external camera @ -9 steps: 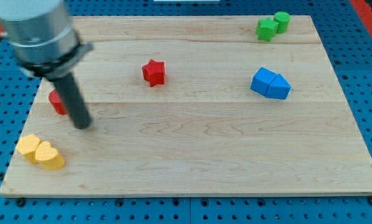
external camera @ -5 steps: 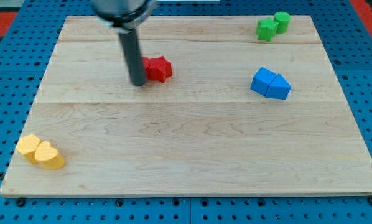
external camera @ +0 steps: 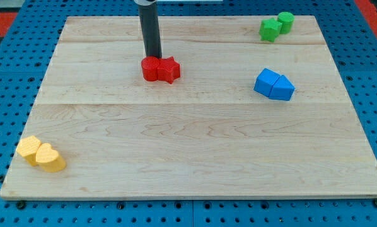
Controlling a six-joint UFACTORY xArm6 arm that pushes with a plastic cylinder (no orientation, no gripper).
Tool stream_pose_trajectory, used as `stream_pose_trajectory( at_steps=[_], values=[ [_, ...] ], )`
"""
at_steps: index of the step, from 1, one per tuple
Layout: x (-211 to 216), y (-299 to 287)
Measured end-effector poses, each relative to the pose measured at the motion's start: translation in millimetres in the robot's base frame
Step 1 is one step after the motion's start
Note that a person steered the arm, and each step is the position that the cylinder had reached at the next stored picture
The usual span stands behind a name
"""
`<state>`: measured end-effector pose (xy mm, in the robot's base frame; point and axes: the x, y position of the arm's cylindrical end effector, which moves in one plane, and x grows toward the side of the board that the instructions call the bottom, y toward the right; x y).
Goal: Move the red circle and red star to the center
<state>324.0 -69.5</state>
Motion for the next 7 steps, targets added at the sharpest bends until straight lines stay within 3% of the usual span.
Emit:
stream_pose_trajectory(
  at_steps=[3, 4, 5, 6, 7],
  values=[
    [22.0, 25.2],
    [-24.6, 17.5],
    [-14.3, -24.3],
    [16.6, -21.2],
    [18.6, -14.7]
  ],
)
